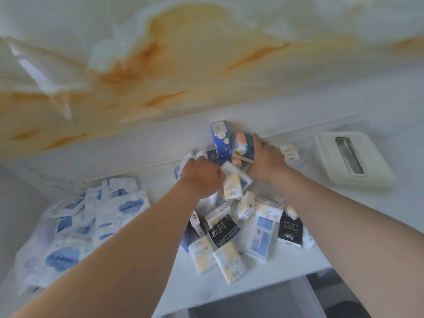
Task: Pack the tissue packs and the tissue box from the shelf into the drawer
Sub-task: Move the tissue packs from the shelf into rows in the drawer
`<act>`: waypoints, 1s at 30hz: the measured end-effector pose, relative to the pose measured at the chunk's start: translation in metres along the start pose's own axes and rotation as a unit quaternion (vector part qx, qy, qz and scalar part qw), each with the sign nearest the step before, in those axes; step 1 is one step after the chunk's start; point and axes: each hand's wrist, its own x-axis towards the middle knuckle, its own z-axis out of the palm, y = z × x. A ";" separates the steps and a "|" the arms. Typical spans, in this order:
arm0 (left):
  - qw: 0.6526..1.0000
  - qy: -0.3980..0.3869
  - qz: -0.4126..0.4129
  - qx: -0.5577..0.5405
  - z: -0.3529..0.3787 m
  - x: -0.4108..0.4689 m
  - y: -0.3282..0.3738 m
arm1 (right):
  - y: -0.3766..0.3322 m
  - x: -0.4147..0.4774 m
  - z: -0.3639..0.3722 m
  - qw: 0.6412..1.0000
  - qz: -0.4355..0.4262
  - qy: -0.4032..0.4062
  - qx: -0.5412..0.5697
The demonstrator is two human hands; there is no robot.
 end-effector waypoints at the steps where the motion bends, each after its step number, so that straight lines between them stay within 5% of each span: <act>1: 1.000 0.002 -0.012 0.000 0.004 -0.002 -0.005 | -0.001 0.002 0.004 0.999 0.003 0.025 -0.041; 5: 0.998 0.036 -0.024 -0.051 0.016 -0.009 -0.015 | 0.000 0.008 0.021 0.985 0.007 0.147 -0.088; 9: 0.990 0.091 -0.023 -0.101 0.013 -0.015 -0.012 | 0.000 0.008 0.026 0.988 -0.039 0.120 0.083; 16: 0.969 0.241 0.023 -0.043 -0.011 -0.024 -0.016 | -0.028 -0.011 0.003 0.959 -0.188 0.140 0.158; 21: 0.982 0.188 -0.002 0.007 -0.015 -0.031 -0.029 | -0.068 -0.024 -0.006 0.926 -0.277 0.063 0.247; 24: 0.987 0.152 -0.060 -0.008 -0.010 -0.040 -0.046 | -0.074 -0.015 0.010 0.941 -0.229 0.027 0.246; 30: 0.987 0.103 -0.118 -0.046 0.006 -0.051 -0.070 | -0.070 0.000 0.029 0.989 0.018 0.008 0.150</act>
